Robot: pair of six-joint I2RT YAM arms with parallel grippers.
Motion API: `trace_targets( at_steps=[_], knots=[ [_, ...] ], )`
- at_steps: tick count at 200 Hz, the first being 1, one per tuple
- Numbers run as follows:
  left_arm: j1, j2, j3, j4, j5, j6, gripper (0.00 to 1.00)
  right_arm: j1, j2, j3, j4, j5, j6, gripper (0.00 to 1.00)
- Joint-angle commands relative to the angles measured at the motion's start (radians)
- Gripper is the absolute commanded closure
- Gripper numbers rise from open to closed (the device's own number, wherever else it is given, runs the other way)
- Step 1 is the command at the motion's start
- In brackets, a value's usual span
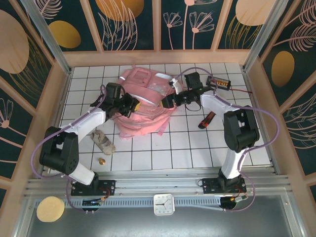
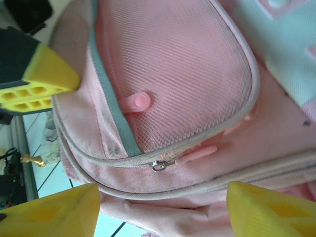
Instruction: Pack the student bag
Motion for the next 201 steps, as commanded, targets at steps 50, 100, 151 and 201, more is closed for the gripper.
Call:
trace_targets(
  at_steps=[50,100,151,201],
  knots=[
    [0.023,-0.054,0.085,0.053,0.171,0.027,1.0,0.008,-0.006,-0.17,0.308,-0.109,-0.393,0.27],
    [0.023,-0.06,0.06,0.054,0.188,0.03,1.0,0.01,0.026,-0.208,0.509,0.012,-0.418,0.27],
    [0.022,-0.089,-0.009,0.085,0.181,0.015,1.0,0.038,0.074,-0.183,0.515,0.068,-0.484,0.27],
    [0.022,-0.086,-0.019,0.106,0.176,-0.001,1.0,0.083,0.111,-0.168,0.489,0.074,-0.512,0.33]
  ],
)
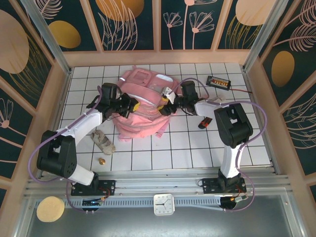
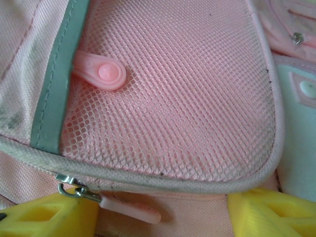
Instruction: Pack the student bag
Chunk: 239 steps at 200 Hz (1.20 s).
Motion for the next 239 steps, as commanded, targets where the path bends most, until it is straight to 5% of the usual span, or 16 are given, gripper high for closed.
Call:
trace_targets(
  at_steps=[1,28,135,200,239],
  knots=[
    [-0.003,-0.043,0.011,0.1,0.082,-0.003,1.0,0.032,0.014,0.009,0.007,0.018,-0.037,0.33],
    [-0.004,-0.043,0.014,0.093,0.073,-0.003,1.0,0.065,-0.004,-0.02,0.022,0.049,-0.024,0.43],
    [-0.004,-0.055,0.009,0.101,0.042,-0.016,1.0,0.102,-0.124,-0.174,0.096,0.128,0.059,0.57],
    [-0.004,-0.085,-0.039,0.101,0.034,-0.02,1.0,0.102,-0.144,-0.182,0.071,0.15,0.057,0.91],
    [-0.007,-0.09,-0.037,0.106,0.016,-0.026,1.0,0.124,-0.184,-0.171,-0.006,0.154,0.048,1.0]
  ],
)
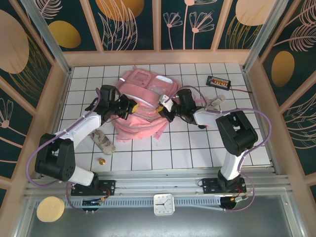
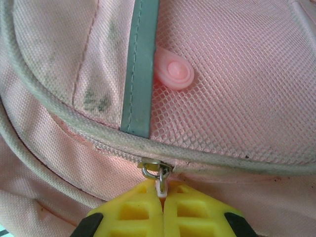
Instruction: Pack the student bag
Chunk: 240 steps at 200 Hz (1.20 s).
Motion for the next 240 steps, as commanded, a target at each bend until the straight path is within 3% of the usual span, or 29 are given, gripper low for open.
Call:
trace_targets(
  at_steps=[1,44,79,117,129,142,151,167,192,215,240],
  knots=[
    [-0.013,-0.052,0.008,0.084,0.03,-0.014,1.0,0.03,-0.055,-0.001,-0.08,0.003,-0.006,1.0],
    [-0.095,-0.016,-0.009,0.187,-0.039,-0.084,1.0,0.103,-0.135,0.016,-0.206,0.013,0.043,1.0],
    [-0.19,0.047,0.004,0.273,-0.104,-0.138,1.0,0.159,-0.16,0.038,-0.243,0.037,0.207,1.0],
    [-0.227,0.08,0.021,0.282,-0.102,-0.143,1.0,0.146,-0.129,0.106,-0.319,0.106,0.395,1.0],
    [-0.227,0.065,0.017,0.255,-0.088,-0.126,0.72,0.128,-0.115,0.13,-0.358,0.12,0.422,1.0],
    [-0.222,0.029,0.021,0.178,-0.095,-0.077,0.52,0.107,-0.109,0.147,-0.399,0.122,0.425,1.0],
    [-0.211,0.001,0.017,0.118,-0.097,-0.037,0.43,0.098,-0.113,0.156,-0.425,0.133,0.415,1.0],
    [-0.163,-0.058,-0.003,0.031,-0.095,0.035,0.41,0.085,-0.124,0.166,-0.456,0.133,0.392,1.0],
    [-0.017,-0.122,0.031,-0.148,-0.095,0.219,0.42,0.078,-0.131,0.184,-0.501,0.128,0.367,1.0],
    [0.123,-0.082,0.124,-0.237,-0.046,0.381,0.45,0.08,-0.136,0.189,-0.522,0.12,0.357,1.0],
    [0.166,0.044,0.229,-0.251,0.014,0.464,0.51,0.079,-0.136,0.195,-0.543,0.122,0.344,1.0]
  ],
)
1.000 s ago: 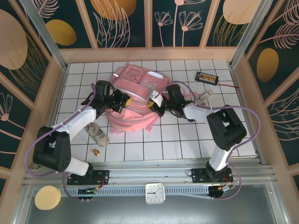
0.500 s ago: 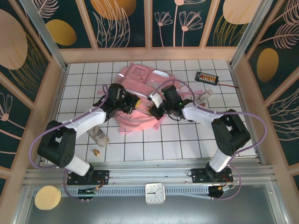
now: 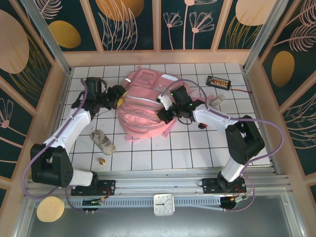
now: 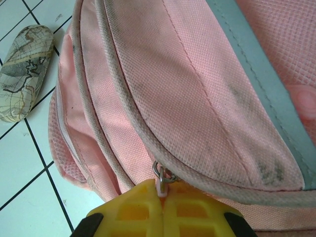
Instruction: Pack the student bag
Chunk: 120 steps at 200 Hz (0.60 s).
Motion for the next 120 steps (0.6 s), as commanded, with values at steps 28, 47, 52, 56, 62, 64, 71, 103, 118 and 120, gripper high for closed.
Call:
trace_targets(
  at_steps=[28,47,52,56,62,64,71,103,118,120],
  knots=[
    [0.024,0.212,0.13,-0.082,0.118,0.185,0.55,-0.007,-0.013,0.051,-0.051,-0.001,-0.034,1.0],
    [0.034,0.246,0.142,-0.103,0.111,0.209,0.55,-0.007,-0.007,0.062,-0.055,0.002,-0.042,1.0],
    [0.035,0.257,0.15,-0.115,0.106,0.224,0.56,-0.006,-0.005,0.066,-0.056,0.004,-0.043,1.0],
    [0.037,0.266,0.16,-0.129,0.104,0.237,0.56,-0.007,-0.003,0.07,-0.058,0.004,-0.044,1.0],
    [0.037,0.284,0.178,-0.15,0.096,0.258,0.56,-0.007,-0.001,0.075,-0.062,0.004,-0.045,1.0],
    [0.036,0.289,0.184,-0.154,0.095,0.266,0.56,-0.007,-0.001,0.076,-0.061,0.004,-0.045,1.0],
    [0.037,0.309,0.206,-0.17,0.088,0.286,0.56,-0.008,0.001,0.077,-0.06,0.004,-0.044,1.0],
    [0.037,0.409,0.307,-0.238,0.069,0.343,0.58,-0.003,-0.002,0.065,-0.041,0.005,-0.025,1.0],
    [0.037,0.425,0.35,-0.282,0.056,0.372,0.59,-0.003,0.002,0.069,-0.044,0.008,-0.025,1.0],
    [0.037,0.426,0.354,-0.29,0.053,0.376,0.58,-0.003,0.003,0.07,-0.045,0.008,-0.025,1.0]
  ],
)
